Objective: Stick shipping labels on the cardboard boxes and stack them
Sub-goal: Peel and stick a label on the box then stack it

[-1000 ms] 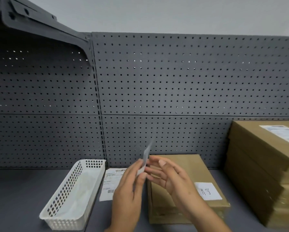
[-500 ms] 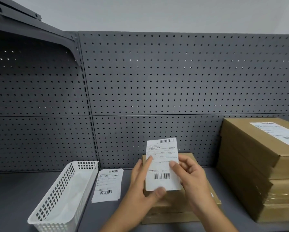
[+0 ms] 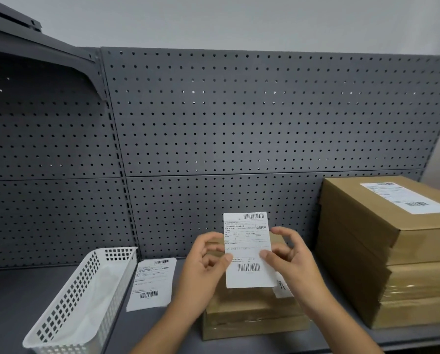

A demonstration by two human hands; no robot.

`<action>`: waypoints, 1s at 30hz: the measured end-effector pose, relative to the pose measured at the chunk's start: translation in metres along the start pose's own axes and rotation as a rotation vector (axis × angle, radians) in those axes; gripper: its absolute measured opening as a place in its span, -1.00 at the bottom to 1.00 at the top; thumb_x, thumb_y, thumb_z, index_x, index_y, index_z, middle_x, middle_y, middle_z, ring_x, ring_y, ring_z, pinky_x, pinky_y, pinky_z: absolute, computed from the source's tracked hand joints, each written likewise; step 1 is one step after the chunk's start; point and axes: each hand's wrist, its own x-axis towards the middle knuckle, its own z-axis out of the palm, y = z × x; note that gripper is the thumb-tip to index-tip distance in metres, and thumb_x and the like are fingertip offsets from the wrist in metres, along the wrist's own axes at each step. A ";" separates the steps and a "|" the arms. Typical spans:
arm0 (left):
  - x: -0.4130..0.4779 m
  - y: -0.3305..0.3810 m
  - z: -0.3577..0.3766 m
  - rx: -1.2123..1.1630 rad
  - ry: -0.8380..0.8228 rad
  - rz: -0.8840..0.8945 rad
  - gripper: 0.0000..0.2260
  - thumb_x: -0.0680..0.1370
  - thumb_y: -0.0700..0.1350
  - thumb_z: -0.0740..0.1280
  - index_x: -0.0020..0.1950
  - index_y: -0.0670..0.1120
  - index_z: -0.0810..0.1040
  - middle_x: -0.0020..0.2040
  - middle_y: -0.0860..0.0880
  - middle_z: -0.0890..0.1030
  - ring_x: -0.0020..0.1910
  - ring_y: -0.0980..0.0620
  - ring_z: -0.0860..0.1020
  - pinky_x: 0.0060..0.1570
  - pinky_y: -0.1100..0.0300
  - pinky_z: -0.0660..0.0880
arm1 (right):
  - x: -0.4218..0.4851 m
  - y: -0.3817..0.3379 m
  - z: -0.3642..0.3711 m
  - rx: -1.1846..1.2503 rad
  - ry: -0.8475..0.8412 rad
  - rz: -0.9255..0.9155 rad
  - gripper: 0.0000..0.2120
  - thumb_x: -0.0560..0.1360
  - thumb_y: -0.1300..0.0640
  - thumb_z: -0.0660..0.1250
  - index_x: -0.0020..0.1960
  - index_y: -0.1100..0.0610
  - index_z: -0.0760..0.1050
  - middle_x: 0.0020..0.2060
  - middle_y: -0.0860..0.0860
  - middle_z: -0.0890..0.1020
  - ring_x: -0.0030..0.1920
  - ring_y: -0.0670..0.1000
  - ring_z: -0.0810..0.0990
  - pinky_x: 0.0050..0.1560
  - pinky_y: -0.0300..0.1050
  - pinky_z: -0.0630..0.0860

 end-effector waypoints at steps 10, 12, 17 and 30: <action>0.023 -0.020 0.020 0.322 -0.047 0.009 -0.89 0.55 -0.17 0.51 0.06 -0.05 0.74 0.07 0.08 0.65 -0.07 0.24 0.61 -0.06 0.46 0.48 | 0.037 0.024 -0.039 -0.194 -0.198 0.045 -0.78 0.51 0.37 0.45 0.10 0.27 0.48 -0.08 0.27 0.70 -0.08 0.27 0.67 -0.14 0.01 0.63; 0.026 -0.026 0.022 0.326 -0.046 -0.012 -0.87 0.52 -0.18 0.53 0.06 -0.05 0.74 0.07 0.07 0.65 -0.09 0.29 0.60 -0.05 0.45 0.50 | 0.041 0.032 -0.041 -0.243 -0.236 0.056 -0.77 0.49 0.36 0.48 0.10 0.23 0.56 -0.06 0.15 0.73 -0.08 0.13 0.65 -0.10 -0.03 0.63; 0.026 -0.038 0.024 0.338 -0.049 -0.058 -0.81 0.49 -0.18 0.57 0.09 -0.07 0.73 0.09 0.04 0.63 -0.11 0.30 0.58 -0.05 0.45 0.50 | 0.046 0.046 -0.041 -0.328 -0.271 0.083 -0.77 0.48 0.34 0.50 0.12 0.19 0.63 -0.06 0.02 0.75 -0.07 -0.03 0.69 -0.10 -0.18 0.61; 0.027 -0.053 0.024 0.397 -0.060 -0.093 -0.69 0.44 -0.19 0.61 0.17 -0.07 0.71 0.09 0.03 0.61 -0.04 0.13 0.63 -0.02 0.44 0.51 | 0.053 0.063 -0.043 -0.398 -0.265 0.099 -0.75 0.48 0.36 0.50 0.12 0.17 0.62 -0.12 -0.04 0.76 -0.13 -0.08 0.71 -0.13 -0.09 0.65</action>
